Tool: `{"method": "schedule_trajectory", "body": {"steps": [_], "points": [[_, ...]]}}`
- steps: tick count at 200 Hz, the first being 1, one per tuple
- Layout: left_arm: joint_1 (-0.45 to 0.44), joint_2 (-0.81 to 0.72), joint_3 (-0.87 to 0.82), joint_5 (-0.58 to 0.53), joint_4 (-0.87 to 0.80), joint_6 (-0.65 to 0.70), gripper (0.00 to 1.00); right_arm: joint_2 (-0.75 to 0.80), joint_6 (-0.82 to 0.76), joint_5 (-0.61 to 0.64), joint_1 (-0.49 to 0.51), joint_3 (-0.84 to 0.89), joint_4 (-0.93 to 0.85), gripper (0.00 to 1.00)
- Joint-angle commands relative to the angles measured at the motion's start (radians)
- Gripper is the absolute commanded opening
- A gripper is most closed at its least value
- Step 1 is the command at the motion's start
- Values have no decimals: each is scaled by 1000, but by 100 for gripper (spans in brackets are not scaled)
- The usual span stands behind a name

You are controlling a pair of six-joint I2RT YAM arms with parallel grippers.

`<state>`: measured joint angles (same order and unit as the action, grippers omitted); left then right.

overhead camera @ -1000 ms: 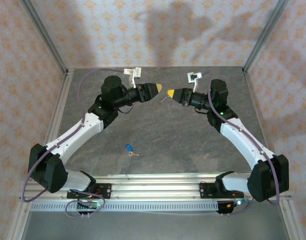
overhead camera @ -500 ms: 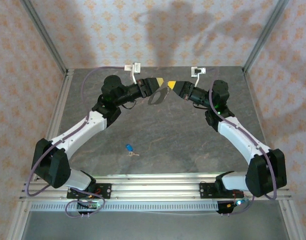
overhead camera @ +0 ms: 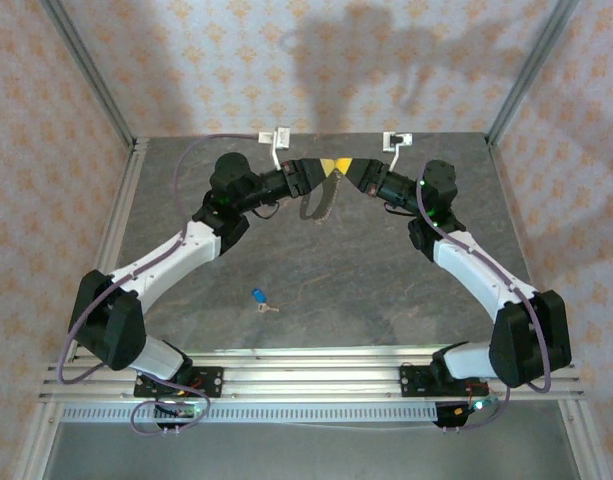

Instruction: Put the keys on the keyring

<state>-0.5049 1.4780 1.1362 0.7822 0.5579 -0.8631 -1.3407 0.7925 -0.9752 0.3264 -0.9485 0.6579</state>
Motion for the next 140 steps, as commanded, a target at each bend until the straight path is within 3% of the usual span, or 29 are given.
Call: {"method": "schedule_trajectory", "body": {"steps": [1,140], "points": [[-29,-21,0,40,42,36,41,6,-59,12,8,-33,-21,0],[-8,-120,-80,-145,-38,129,39,61,-108,-29,9,-30,-93,0]]}}
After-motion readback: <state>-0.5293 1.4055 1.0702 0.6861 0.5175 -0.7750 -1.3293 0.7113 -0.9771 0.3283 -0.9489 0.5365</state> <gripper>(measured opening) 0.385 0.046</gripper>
